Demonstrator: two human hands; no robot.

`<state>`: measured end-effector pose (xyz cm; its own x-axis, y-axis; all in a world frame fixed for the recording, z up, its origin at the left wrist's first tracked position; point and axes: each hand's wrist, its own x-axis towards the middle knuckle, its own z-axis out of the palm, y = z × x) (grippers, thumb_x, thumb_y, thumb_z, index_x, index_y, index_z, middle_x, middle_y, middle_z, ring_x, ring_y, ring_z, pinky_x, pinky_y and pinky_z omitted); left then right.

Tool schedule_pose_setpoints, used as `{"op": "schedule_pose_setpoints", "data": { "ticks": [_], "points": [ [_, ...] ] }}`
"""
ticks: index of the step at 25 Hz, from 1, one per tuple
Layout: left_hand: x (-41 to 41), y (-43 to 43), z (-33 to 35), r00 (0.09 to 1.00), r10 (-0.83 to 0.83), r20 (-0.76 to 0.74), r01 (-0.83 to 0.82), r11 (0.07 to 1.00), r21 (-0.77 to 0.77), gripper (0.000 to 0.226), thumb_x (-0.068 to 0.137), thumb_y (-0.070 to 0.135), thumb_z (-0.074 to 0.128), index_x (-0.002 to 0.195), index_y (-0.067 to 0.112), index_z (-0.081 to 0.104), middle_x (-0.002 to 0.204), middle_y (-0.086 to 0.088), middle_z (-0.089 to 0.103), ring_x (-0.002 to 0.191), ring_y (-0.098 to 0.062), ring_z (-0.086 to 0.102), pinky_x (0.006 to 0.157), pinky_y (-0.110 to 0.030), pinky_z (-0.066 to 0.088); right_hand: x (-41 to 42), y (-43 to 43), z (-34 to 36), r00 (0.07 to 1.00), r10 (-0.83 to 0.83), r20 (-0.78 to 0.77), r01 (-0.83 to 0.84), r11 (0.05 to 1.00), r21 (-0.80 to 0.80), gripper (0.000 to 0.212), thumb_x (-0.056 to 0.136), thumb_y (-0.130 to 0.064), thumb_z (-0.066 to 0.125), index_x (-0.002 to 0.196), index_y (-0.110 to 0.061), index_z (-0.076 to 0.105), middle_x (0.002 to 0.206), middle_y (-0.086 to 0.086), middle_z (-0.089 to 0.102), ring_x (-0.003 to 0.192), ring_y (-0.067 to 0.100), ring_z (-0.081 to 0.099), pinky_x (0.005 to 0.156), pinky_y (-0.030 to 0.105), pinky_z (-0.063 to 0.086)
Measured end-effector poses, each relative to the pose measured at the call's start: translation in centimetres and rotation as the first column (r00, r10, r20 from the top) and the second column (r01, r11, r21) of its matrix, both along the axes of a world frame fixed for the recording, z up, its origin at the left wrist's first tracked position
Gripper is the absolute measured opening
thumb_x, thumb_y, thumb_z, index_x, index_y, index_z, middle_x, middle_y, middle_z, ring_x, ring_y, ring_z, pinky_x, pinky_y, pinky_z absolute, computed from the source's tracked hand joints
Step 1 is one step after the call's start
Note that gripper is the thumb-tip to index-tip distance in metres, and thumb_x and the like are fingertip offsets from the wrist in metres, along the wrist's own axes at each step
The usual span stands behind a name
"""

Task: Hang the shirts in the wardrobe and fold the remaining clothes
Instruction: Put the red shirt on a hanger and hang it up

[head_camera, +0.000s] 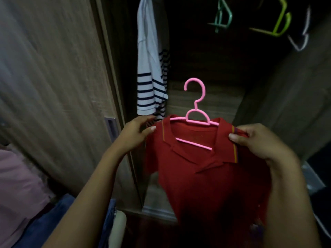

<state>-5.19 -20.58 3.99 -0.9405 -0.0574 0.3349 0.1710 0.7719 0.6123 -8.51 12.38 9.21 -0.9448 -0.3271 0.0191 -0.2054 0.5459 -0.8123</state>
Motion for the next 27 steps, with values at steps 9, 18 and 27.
{"op": "schedule_pose_setpoints", "data": {
  "ticks": [9,18,27],
  "points": [
    [0.0,3.6,2.9,0.973,-0.022,-0.230,0.059,0.986,0.155,0.027,0.094,0.017,0.053,0.119,0.018,0.062,0.115,0.002,0.064,0.098,0.003,0.058,0.081,-0.007,0.043,2.1,-3.4,-2.4,0.883,-0.468,0.044,0.465,0.856,-0.227,0.015,0.088,-0.014,0.063,0.074,-0.014,0.067,0.075,0.010,0.067,0.064,0.017,0.056,0.066,0.030,0.043],
    [-2.2,3.7,11.5,0.802,0.038,-0.596,0.027,0.995,0.099,0.036,0.089,0.004,0.048,0.123,0.010,0.056,0.127,-0.004,0.053,0.120,-0.014,0.049,0.101,-0.033,0.042,-1.2,-9.4,1.4,0.893,-0.438,-0.099,0.375,0.848,-0.374,0.014,0.087,0.004,0.049,0.081,0.007,0.061,0.071,0.014,0.056,0.066,0.021,0.051,0.059,0.030,0.036],
    [-8.5,1.2,18.1,0.878,0.173,-0.446,-0.197,0.980,-0.008,0.053,0.087,0.006,0.052,0.137,0.023,0.045,0.153,-0.006,0.025,0.139,-0.018,0.027,0.108,-0.028,0.027,-10.5,-16.2,14.1,0.854,-0.440,-0.277,0.262,0.825,-0.501,0.015,0.085,-0.001,0.054,0.077,-0.008,0.064,0.071,0.009,0.058,0.071,0.022,0.054,0.066,0.029,0.039]
  ]
}}
